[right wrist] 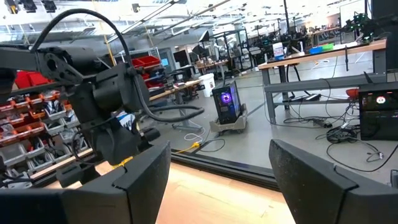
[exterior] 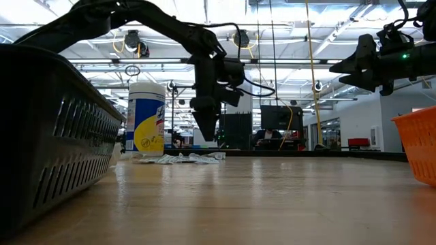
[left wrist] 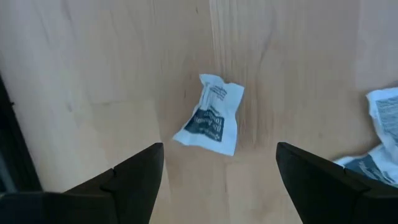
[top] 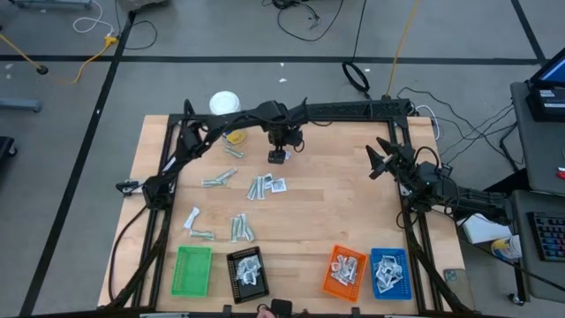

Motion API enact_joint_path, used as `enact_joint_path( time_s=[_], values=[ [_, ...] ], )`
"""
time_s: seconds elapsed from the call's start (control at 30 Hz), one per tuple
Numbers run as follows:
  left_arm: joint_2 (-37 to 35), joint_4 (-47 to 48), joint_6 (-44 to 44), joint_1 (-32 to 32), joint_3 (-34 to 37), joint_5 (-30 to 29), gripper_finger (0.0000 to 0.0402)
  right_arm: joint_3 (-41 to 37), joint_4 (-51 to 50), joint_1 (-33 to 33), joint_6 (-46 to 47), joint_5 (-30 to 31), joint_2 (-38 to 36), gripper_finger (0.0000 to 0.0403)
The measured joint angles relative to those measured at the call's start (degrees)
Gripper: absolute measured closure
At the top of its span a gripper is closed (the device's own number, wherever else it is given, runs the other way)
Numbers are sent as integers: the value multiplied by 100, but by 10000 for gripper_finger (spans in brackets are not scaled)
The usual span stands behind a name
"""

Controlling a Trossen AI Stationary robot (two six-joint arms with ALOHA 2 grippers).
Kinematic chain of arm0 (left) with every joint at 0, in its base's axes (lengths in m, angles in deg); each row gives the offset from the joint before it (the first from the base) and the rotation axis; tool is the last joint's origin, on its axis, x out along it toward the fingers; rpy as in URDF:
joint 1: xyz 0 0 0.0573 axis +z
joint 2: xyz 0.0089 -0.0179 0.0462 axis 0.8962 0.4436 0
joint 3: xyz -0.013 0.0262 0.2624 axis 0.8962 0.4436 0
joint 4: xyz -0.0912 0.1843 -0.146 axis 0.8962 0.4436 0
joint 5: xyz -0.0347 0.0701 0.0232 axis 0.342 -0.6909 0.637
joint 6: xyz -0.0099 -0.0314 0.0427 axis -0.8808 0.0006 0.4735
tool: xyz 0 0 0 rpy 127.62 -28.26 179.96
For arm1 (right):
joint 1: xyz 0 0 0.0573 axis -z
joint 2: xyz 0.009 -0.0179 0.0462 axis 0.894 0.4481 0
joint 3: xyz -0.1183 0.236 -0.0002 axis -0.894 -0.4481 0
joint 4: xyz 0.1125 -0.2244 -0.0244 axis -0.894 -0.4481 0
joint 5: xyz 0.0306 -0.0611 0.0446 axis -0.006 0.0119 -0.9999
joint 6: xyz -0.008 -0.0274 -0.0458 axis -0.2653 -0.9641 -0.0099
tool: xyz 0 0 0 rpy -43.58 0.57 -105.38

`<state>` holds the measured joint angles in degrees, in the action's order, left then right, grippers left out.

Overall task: Pick & Place First Aid Supplies
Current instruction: Put the towelette pack into the black bin

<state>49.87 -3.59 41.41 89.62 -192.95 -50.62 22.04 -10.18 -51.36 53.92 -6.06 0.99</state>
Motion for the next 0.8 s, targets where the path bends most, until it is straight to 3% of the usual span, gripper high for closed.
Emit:
enact_joint_path(
  time_s=[0.8],
  values=[
    [229,-632,116,-30,-2,-254,87,1,0,1,2,-1,-2,136]
  ],
)
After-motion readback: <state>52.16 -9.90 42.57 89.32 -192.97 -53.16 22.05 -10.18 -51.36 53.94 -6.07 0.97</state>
